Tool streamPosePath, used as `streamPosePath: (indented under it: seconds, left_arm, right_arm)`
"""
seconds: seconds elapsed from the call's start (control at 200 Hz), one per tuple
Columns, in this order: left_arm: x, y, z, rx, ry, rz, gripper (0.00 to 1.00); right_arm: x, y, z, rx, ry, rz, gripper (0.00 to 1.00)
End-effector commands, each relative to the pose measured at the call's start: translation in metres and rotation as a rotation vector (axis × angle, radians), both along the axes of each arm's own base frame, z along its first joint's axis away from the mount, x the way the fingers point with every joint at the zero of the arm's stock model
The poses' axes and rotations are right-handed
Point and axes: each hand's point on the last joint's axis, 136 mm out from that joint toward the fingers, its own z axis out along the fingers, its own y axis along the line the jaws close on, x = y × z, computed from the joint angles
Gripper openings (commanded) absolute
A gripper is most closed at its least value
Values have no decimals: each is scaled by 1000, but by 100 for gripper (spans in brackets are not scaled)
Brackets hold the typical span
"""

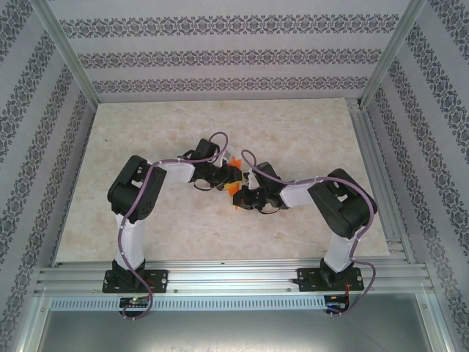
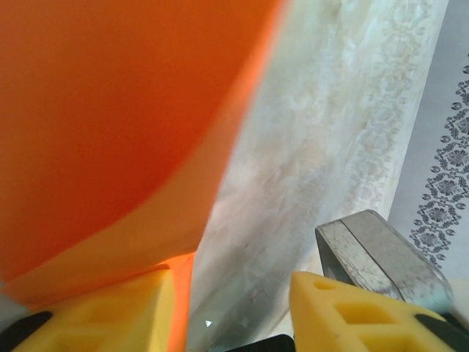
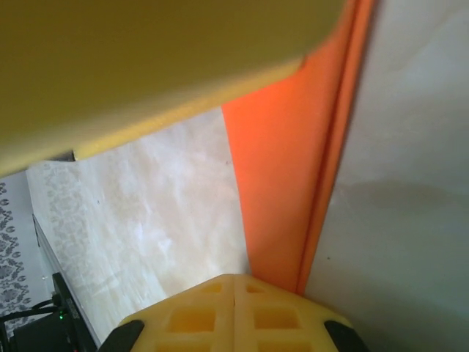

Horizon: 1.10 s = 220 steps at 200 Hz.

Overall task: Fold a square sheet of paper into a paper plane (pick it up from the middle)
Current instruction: Fold the wing for the fifth time at the center of the table.

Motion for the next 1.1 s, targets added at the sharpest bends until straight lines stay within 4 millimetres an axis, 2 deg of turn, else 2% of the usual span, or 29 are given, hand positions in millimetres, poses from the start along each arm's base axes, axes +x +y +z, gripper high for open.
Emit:
streamPosePath:
  seconds: [0.0, 0.095, 0.18, 0.42, 0.599, 0.734, 0.824, 0.884, 0.914, 0.999, 1.094]
  left_arm:
    - [24, 8, 46, -23, -150, 16, 50]
    - [34, 17, 65, -50, -185, 51, 54]
    - [37, 19, 73, -65, -200, 44, 55]
    - [20, 1, 62, -128, -145, -45, 53]
    - [10, -11, 63, -132, -147, -81, 53]
    - [12, -4, 64, -97, -174, -34, 56]
    - [15, 6, 78, -71, -226, 27, 58]
    - [13, 4, 86, -104, -230, 31, 59]
    - [11, 0, 87, -122, -221, 17, 56]
    - [4, -7, 75, -128, -185, -9, 39]
    - [-1, -13, 62, -142, -151, -27, 35]
  right_arm:
    - [-39, -41, -58, -206, 172, -2, 1]
    - [-37, -41, -56, -205, 167, 0, 1]
    - [-36, -41, -55, -204, 162, 0, 1]
    - [-32, -39, -53, -205, 153, 10, 1]
    - [-31, -38, -53, -208, 152, 9, 1]
    - [-32, -40, -53, -209, 153, 6, 1]
    - [-31, -40, -53, -210, 155, 2, 1]
    - [-31, -39, -53, -207, 152, 0, 1]
    - [-30, -40, -53, -208, 153, -2, 1]
    - [-29, -38, -52, -206, 152, -1, 1]
    - [-29, -38, -52, -207, 149, 0, 1]
